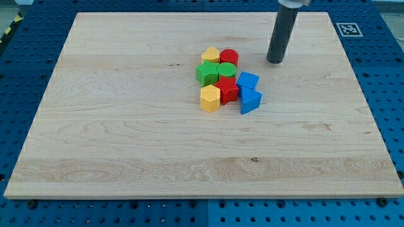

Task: Move the green star to the left side of the yellow heart

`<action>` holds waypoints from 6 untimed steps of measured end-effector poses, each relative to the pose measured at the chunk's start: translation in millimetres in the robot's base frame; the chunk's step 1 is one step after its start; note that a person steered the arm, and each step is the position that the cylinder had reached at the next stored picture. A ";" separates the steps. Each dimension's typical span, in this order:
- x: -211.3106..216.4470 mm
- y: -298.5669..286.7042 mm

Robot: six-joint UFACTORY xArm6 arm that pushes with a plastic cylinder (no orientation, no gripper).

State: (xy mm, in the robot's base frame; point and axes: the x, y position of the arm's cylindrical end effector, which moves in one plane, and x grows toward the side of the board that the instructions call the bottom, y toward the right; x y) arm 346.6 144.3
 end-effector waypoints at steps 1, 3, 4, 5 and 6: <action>-4.2 0.0; 46.9 -13.9; 52.0 -42.6; 66.0 -71.9; 78.6 -97.7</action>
State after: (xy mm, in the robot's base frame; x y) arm 425.2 46.6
